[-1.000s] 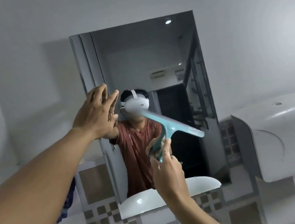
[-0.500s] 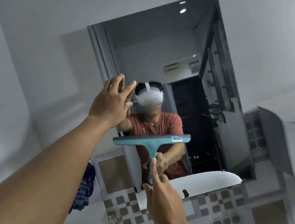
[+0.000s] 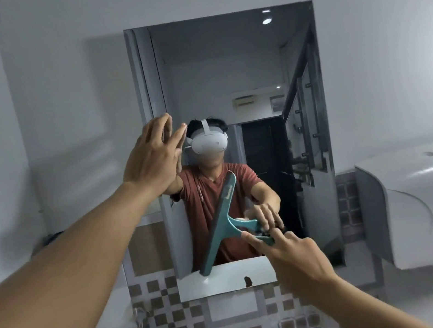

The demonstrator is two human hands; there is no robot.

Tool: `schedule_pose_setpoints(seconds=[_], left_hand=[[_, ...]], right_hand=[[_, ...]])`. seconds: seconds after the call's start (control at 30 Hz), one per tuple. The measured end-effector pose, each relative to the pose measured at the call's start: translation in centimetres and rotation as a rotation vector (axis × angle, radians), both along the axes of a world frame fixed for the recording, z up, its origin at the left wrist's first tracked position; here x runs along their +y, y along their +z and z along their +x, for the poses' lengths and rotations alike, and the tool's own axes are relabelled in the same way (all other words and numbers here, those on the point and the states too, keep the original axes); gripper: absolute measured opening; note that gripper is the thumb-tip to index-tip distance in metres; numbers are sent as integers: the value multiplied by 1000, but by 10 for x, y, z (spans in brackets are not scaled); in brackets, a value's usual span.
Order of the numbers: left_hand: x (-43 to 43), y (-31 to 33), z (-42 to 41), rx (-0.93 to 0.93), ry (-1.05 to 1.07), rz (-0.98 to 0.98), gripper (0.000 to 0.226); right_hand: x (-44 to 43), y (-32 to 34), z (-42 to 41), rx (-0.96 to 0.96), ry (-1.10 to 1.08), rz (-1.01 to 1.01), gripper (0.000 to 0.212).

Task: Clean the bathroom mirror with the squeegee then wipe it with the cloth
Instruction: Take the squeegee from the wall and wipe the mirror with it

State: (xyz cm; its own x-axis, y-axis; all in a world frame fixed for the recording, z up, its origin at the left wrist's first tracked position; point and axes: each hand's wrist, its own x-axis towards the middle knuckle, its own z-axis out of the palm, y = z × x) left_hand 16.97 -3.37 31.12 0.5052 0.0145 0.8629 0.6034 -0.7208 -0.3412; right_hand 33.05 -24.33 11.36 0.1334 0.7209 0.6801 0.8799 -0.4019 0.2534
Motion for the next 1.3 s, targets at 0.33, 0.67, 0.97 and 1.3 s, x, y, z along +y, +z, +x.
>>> schedule_pose_setpoints(seconds=[0.33,0.67,0.97,1.3], left_hand=[[-14,-75,2,69,-9,-173,75],[-16,-79,3,127,18,-156,93],[-17,-80,5,105,-6,-181,93],[-22,-76,2,117,-20,-194,87]], right_hand=[[-42,9,51,-101,-59,59,90],[-58,1,66,-46,-147,44,92],[-72,-17,79,115,-215,113,90],[-52,-78,44,527,-208,233,80]])
